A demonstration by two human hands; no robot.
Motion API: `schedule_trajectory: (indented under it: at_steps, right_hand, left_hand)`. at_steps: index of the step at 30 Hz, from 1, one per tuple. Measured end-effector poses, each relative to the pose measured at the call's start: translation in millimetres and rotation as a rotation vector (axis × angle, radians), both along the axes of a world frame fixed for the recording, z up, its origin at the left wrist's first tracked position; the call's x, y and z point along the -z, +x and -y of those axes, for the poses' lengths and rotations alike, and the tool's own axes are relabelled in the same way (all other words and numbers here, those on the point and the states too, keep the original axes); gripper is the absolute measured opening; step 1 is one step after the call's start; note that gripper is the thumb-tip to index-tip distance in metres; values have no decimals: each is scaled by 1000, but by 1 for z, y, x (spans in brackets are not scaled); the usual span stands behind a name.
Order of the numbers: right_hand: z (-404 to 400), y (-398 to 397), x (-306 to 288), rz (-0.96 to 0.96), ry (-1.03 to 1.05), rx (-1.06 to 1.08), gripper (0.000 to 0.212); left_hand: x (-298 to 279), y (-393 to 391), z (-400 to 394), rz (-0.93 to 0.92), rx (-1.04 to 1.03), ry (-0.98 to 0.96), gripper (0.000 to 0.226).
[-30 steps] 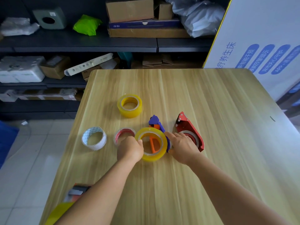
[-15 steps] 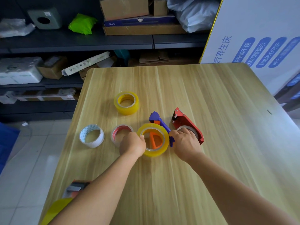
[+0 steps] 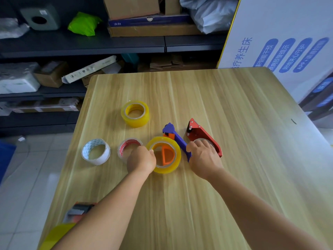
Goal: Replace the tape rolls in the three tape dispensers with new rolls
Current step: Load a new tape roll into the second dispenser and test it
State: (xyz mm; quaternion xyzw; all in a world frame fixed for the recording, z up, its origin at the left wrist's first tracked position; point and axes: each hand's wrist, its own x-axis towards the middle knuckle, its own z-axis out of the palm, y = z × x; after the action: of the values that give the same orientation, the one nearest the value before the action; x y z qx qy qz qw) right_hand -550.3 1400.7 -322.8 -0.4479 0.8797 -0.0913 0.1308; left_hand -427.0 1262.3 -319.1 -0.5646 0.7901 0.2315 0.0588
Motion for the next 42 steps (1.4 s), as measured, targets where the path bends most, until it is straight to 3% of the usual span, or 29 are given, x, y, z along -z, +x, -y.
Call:
schedule_trajectory:
  at_steps: [3,5,16,20,26,31,35,38,42]
  right_hand:
    - [3,12,-7,118,-113,1,45]
    - [4,16,-6,146,-76,-55,63]
    - [14,16,9,66,61,-133,109]
    - [27,25,9,41,59,-127,100]
    - [37,47,12,-5,79,-59,64]
    - [37,57,29,81,167,52,76]
    - [35,56,27,249,58,159,76]
    - [26,50,16,408,-162,260,65]
    - [16,39,5,799,-423,407,70]
  left_hand:
    - [-2,-4,-3,6,56,-22,36]
    - [-3,-7,-4,10,82,-31,36]
    - [8,-19,3,76,104,27,41]
    - [11,-16,-1,24,74,41,35]
    - [16,-10,-12,-22,51,167,33]
    - [18,-1,-21,-120,66,290,35]
    - [15,7,-25,-260,49,335,23]
    - [12,11,-25,-353,12,351,43]
    - [2,4,-32,-555,-35,510,39]
